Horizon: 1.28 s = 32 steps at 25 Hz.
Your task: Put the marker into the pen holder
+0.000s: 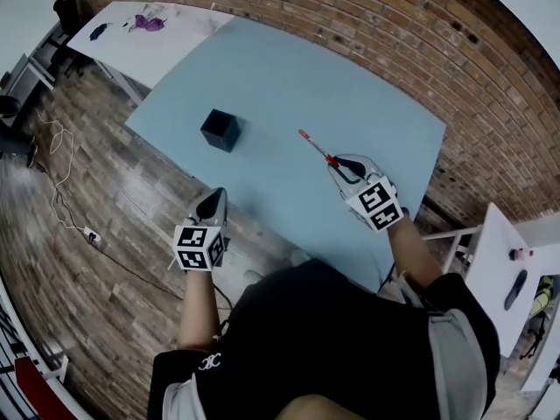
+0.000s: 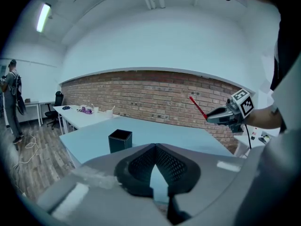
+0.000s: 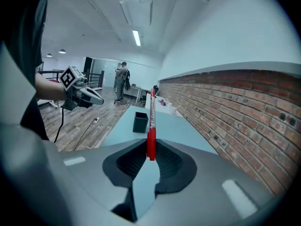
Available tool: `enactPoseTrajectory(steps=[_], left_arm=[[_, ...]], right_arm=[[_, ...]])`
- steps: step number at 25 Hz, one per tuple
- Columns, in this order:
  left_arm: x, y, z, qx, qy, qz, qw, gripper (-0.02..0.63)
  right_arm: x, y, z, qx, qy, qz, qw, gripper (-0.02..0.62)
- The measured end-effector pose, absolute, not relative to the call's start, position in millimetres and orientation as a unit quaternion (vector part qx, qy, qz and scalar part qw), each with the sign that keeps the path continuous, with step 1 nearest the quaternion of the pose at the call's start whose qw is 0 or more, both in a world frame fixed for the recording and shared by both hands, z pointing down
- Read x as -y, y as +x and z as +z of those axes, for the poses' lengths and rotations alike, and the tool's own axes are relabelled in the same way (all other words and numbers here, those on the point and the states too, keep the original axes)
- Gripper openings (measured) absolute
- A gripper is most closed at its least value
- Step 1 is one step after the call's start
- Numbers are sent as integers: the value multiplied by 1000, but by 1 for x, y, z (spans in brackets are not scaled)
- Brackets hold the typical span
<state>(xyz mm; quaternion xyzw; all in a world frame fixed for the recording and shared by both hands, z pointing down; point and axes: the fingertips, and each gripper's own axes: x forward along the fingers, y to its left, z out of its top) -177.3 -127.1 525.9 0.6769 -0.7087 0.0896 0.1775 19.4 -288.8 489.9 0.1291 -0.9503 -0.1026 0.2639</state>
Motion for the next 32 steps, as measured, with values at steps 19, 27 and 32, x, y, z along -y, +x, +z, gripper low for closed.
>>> enactPoseTrajectory(steps=[19,27,32], left_arm=[[29,-266,542,715,669,59,194,5],[41,-287,549,703,680,68,197,5],[53,-321,551,697,684,85,201,5]], right_arm=[[203,-61,513,941,158,-88,288,63],[239,-91,506,932,192,-102,289,63],[259,-125,511,929,200,-105,292,63]])
